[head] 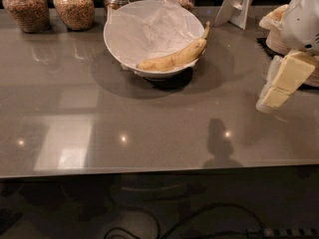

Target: Pick banana from white bowl

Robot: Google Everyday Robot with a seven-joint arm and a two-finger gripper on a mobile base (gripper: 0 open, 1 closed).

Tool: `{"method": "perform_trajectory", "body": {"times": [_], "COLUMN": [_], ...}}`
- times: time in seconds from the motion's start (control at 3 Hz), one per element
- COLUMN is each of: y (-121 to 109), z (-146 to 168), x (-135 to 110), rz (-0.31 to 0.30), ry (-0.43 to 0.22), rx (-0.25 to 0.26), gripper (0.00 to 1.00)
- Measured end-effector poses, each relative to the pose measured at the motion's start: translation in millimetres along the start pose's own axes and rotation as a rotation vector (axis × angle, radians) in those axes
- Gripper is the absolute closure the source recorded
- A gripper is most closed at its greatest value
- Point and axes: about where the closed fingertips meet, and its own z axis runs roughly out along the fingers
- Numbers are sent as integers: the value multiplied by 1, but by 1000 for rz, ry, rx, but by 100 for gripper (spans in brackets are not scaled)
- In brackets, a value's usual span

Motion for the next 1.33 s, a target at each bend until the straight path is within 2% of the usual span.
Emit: {"method": "perform_trajectory", "body": {"times": [0.67,1.0,1.33], "y": [-47,-68,-68], "z": [22,35,35], "x": [-48,-88,-88], "rz": [-44,-66,-66], "ry": [-123,-211,-211], "rx": [49,41,41], "gripper": [0,0,0]}}
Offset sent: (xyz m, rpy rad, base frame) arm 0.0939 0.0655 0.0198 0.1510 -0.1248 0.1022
